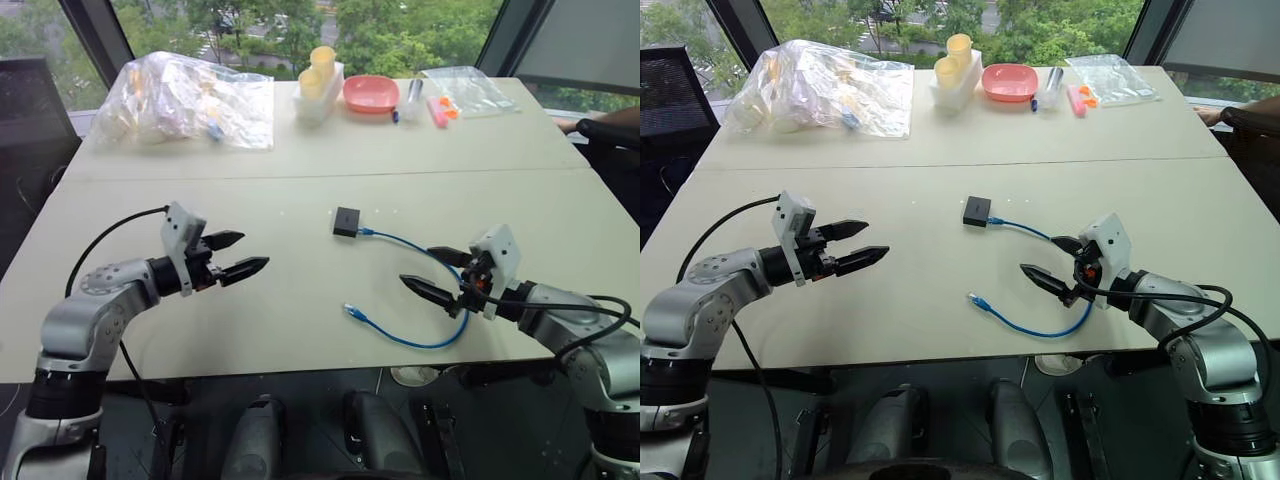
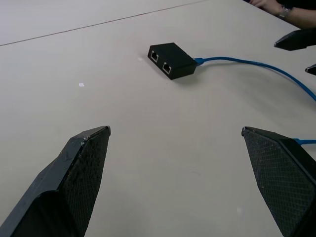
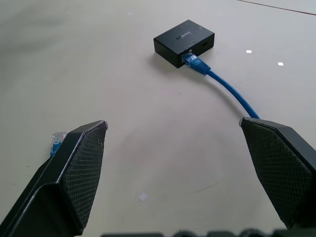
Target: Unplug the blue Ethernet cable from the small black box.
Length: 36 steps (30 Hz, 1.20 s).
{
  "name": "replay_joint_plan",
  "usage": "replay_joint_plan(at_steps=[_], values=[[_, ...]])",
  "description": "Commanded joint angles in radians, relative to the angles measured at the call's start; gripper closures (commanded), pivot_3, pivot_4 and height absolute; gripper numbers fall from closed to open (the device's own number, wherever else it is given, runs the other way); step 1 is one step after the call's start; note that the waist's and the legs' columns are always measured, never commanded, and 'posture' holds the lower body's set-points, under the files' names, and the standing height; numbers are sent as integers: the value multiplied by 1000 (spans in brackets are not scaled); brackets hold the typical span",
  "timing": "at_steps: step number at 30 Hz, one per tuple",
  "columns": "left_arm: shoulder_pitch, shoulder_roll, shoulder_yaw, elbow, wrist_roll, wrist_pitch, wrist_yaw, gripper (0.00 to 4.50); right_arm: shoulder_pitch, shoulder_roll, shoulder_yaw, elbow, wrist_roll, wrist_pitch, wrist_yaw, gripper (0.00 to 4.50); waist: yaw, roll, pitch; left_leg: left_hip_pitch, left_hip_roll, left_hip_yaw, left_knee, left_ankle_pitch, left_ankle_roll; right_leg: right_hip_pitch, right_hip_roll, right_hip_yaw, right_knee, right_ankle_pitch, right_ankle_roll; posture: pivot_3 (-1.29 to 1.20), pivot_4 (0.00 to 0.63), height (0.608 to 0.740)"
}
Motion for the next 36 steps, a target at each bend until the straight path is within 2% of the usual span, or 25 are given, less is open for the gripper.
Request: replay_joint_plan(at_steps=[1, 16, 22, 27, 33, 36], values=[[-23, -13, -5, 9, 20, -44, -8, 28, -22, 8, 2, -11, -14, -35, 0, 0, 0, 0, 0, 0, 0, 0, 0, 0, 0, 0, 0, 0, 0, 0, 0, 0, 150, 740], [-34, -32, 8, 27, 16, -40, 2, 28, -47, 1, -1, 14, -34, -40, 3, 0, 0, 0, 0, 0, 0, 0, 0, 0, 0, 0, 0, 0, 0, 1, -1, 0, 150, 740], [-76, -17, -13, 44, 25, -63, -57, 28, -100, -18, 39, 61, -58, -63, 60, 0, 0, 0, 0, 0, 0, 0, 0, 0, 0, 0, 0, 0, 1, 1, -1, 0, 150, 740], [-141, 41, -55, 80, 24, -37, -175, 28, -269, 1, 132, 188, -133, -96, 85, 0, -6, 0, 0, 1, 0, 1, 1, 0, 0, 0, 1, 1, 1, 1, -1, 0, 150, 740], [-204, 125, -65, 73, -39, 67, -302, 28, -533, 71, 302, 561, -300, -262, 173, 0, -7, 0, 0, 1, 0, 0, 0, 0, 0, 0, 2, 1, 2, 1, -2, 0, 150, 740], [-204, 144, -54, 51, -58, 94, -321, 28, -639, 130, 339, 763, -335, -329, 244, 0, -6, 0, 0, 0, 0, 1, 0, 0, 0, 0, 1, 1, 2, 1, -1, 0, 150, 740]])
